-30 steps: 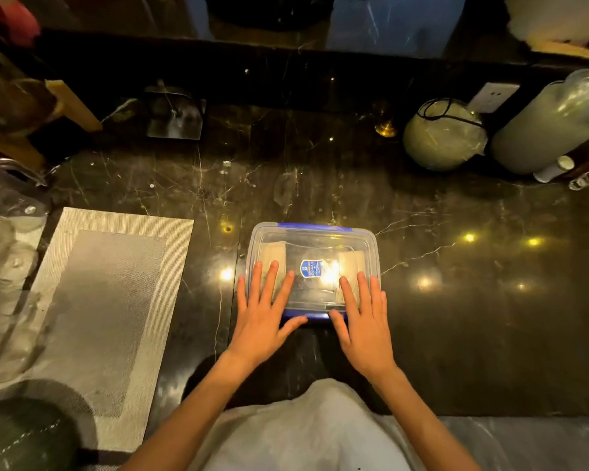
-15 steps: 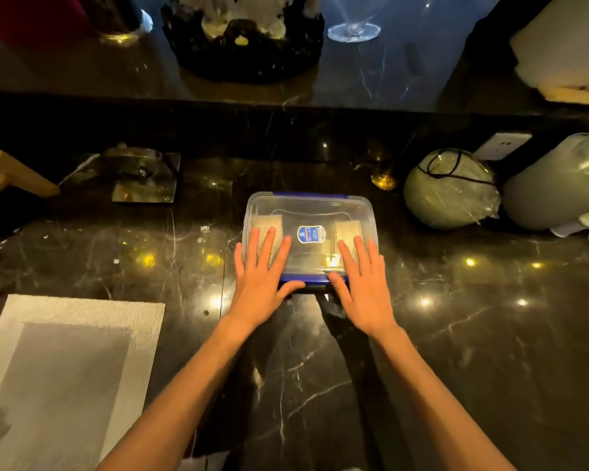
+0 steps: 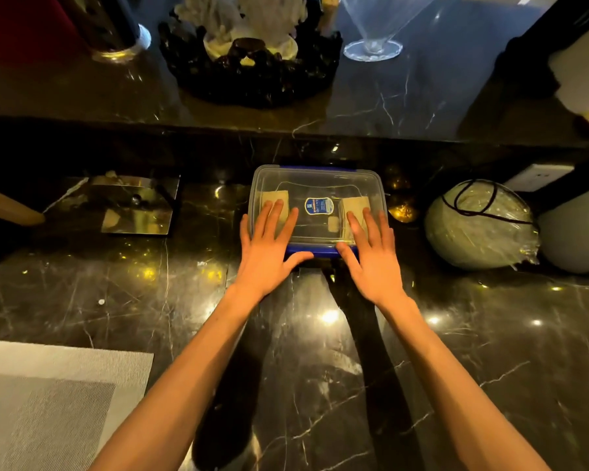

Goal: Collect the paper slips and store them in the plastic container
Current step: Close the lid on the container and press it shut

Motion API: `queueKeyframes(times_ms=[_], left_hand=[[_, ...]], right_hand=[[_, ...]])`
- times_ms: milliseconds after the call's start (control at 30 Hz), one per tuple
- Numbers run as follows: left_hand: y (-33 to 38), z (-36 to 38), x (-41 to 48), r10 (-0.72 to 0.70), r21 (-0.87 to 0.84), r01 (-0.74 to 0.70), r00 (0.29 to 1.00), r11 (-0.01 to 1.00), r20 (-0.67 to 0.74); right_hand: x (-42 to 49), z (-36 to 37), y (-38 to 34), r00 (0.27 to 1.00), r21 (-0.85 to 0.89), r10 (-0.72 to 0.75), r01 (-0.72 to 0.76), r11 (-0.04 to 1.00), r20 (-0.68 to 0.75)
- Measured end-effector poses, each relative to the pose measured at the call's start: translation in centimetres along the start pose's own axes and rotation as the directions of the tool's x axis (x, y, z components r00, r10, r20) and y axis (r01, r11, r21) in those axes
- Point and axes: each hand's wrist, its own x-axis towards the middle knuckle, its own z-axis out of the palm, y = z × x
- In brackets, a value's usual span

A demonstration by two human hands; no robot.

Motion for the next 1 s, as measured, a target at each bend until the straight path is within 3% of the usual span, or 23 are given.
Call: queueKeyframes(times_ms=[300,733,1000], left_hand=[[-0.1,0.5,0.0,0.002,-0.009,-0.002,0.999,1.000,-0.048],[0.2,0.0,0.0,-0.030,0.001,0.030,1.000,1.000,-0.009],[0.8,-1.9,0.3,-0.094,0.071,0.083,0.979,0.994,0.179]], right_hand=[[0.2,0.5,0.2,1.000,-0.002,0.013,-0.013,1.000,-0.013],[0.1,-0.1,-0.2,0.999,-0.017,0.030,-0.029,0.999,0.032],[0.7,-2.7,-1.1,0.985,-0.173,0.082,-0.055,0.983,0.153]])
